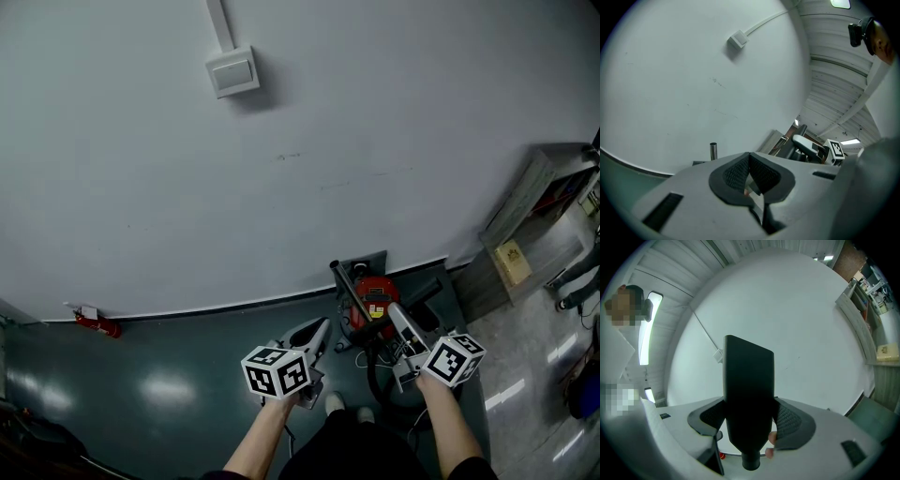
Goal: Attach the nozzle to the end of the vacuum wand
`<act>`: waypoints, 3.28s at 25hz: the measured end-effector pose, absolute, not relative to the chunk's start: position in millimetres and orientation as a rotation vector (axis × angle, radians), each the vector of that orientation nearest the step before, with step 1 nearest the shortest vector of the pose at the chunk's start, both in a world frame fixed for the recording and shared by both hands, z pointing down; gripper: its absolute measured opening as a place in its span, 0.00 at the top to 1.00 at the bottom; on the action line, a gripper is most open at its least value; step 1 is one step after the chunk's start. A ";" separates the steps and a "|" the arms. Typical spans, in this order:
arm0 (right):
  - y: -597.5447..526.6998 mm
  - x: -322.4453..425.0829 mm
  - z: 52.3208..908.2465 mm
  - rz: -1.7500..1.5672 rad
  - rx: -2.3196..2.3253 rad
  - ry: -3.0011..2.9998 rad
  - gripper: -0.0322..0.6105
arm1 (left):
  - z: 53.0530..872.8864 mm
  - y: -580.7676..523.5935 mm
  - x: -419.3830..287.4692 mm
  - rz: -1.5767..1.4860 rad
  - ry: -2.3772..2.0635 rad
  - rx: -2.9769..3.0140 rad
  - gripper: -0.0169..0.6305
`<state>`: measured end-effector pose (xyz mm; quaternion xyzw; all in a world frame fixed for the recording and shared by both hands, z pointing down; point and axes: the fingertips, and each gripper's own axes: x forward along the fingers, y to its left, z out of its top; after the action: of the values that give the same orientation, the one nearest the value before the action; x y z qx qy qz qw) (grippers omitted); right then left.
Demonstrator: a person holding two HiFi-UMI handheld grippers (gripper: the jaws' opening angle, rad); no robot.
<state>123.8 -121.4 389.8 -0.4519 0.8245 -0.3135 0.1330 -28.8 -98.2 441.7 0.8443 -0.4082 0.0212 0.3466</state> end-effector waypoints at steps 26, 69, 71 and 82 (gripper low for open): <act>-241.6 132.3 372.2 -0.903 -1.117 2.479 0.47 | 477.9 -183.6 -26.6 0.033 -1.232 2.077 0.97; -319.4 125.1 427.8 -0.987 -1.135 2.494 0.47 | 641.9 -279.9 13.9 -0.037 -1.203 2.134 0.66; -319.5 124.8 430.0 -0.990 -1.134 2.499 0.47 | 643.4 -282.3 15.1 -0.043 -1.203 2.134 0.66; -321.4 119.4 437.2 -1.001 -1.124 2.507 0.47 | 645.9 -286.9 18.6 -0.027 -1.218 2.175 0.73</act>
<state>119.4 -321.4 437.2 -0.3822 0.8523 -0.3403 0.1083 18.6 -286.9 645.9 0.8270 -0.4630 -0.0103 0.3187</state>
